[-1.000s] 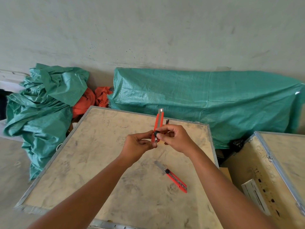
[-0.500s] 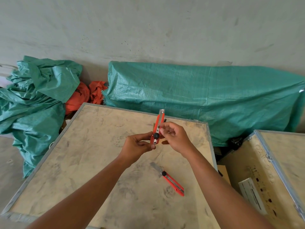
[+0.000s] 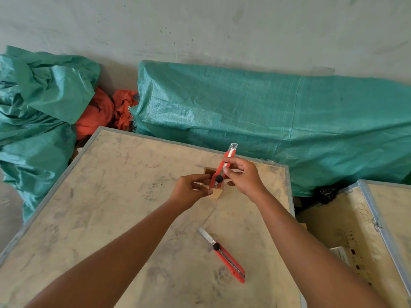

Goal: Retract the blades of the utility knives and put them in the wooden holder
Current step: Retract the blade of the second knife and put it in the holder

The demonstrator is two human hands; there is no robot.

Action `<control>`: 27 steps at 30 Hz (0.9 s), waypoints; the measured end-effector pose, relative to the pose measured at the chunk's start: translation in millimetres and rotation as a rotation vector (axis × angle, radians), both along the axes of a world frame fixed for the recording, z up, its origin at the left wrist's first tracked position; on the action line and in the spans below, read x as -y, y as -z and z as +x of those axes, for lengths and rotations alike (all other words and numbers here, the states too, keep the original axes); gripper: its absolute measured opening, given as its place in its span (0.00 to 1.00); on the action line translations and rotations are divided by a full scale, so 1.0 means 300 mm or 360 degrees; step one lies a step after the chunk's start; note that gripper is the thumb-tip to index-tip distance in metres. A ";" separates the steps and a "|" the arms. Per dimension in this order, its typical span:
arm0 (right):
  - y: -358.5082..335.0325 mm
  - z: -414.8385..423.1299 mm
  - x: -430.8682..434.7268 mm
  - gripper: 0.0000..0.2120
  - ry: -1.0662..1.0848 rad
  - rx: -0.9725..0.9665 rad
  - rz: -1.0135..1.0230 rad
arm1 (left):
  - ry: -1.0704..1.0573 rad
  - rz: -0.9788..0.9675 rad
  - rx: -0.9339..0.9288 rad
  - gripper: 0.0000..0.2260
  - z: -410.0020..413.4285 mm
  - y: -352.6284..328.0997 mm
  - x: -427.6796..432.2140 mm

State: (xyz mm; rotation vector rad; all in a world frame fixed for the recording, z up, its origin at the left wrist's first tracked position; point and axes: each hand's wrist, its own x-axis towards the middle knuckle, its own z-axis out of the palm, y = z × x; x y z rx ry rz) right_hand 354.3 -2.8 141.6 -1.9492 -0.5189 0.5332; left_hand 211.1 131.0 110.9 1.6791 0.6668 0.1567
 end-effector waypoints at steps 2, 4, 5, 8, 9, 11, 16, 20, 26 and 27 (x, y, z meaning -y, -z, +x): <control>0.047 0.045 -0.027 0.15 0.0098 0.0032 0.0001 | -0.0049 0.0110 -0.0092 0.26 0.033 0.052 -0.024; 0.096 0.072 -0.054 0.14 0.0187 0.0140 -0.0019 | -0.0100 0.0192 -0.0192 0.30 0.064 0.095 -0.039; 0.119 0.076 -0.067 0.14 0.0212 0.0205 -0.0034 | -0.0128 0.0209 -0.0240 0.32 0.081 0.112 -0.042; 0.173 0.063 -0.102 0.14 0.0172 0.0335 -0.0111 | -0.0171 0.0169 -0.0343 0.35 0.130 0.156 -0.040; 0.187 0.058 -0.113 0.14 0.0139 0.0367 -0.0137 | -0.0166 0.0133 -0.0359 0.35 0.144 0.171 -0.040; 0.215 0.049 -0.132 0.13 0.0087 0.0391 -0.0181 | -0.0142 0.0088 -0.0339 0.32 0.164 0.198 -0.039; 0.266 0.023 -0.159 0.13 0.0037 0.0375 -0.0268 | -0.0166 0.0106 -0.0300 0.27 0.181 0.219 -0.040; 0.285 0.022 -0.162 0.13 0.0042 0.0398 -0.0277 | -0.0153 0.0094 -0.0295 0.28 0.179 0.229 -0.045; 0.280 0.032 -0.127 0.14 0.0087 0.0387 -0.0202 | -0.0164 0.0111 -0.0260 0.27 0.168 0.225 -0.036; 0.277 0.031 -0.113 0.14 0.0093 0.0391 -0.0193 | -0.0167 0.0111 -0.0260 0.27 0.164 0.224 -0.035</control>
